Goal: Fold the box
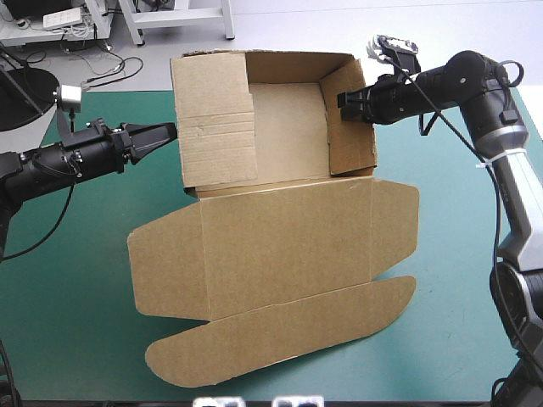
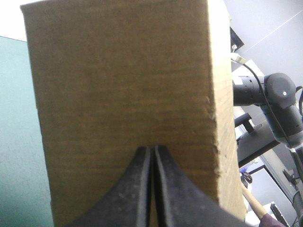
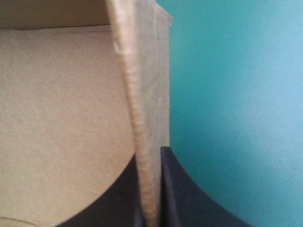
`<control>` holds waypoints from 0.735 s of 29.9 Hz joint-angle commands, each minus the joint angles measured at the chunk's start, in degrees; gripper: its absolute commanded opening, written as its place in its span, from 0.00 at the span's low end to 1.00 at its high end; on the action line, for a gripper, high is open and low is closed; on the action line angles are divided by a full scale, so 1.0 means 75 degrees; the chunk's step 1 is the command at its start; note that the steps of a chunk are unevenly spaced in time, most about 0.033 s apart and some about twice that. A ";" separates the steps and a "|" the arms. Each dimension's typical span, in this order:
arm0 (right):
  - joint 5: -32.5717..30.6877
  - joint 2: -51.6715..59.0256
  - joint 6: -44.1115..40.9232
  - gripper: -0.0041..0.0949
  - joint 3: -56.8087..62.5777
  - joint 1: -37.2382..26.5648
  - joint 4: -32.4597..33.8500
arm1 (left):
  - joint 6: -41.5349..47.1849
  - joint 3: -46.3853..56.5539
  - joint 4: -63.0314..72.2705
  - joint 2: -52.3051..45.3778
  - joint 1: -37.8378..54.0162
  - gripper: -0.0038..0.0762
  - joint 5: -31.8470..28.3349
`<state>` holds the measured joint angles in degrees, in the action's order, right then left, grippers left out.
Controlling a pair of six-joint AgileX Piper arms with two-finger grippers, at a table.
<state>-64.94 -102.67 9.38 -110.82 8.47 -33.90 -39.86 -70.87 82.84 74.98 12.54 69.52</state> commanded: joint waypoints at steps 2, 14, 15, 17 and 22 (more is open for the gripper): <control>0.0398 0.0388 -0.0091 0.04 -0.0258 0.0030 -0.0206 | 0.0006 -0.0254 0.0607 -0.0243 -0.0071 0.06 0.0589; 0.0521 0.0388 -0.0120 0.04 -0.0258 0.0080 -0.0219 | -0.0015 -0.0254 -0.0017 -0.0243 -0.0447 0.28 0.0589; 0.0541 0.0388 -0.0120 0.04 -0.0258 0.0104 -0.0183 | -0.0015 -0.0254 -0.0014 -0.0243 -0.0527 0.34 0.0589; 0.0558 0.0388 -0.0120 0.04 -0.0258 0.0185 -0.0145 | -0.0015 -0.0254 0.0001 -0.0243 -0.0605 0.42 0.0589; 0.0572 0.0388 -0.0142 0.04 -0.0258 0.0200 0.0056 | -0.0001 -0.0254 0.0001 -0.0243 -0.0617 0.47 0.0589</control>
<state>-63.68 -102.67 9.16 -110.82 9.64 -30.74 -39.86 -70.87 78.34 74.98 8.54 69.59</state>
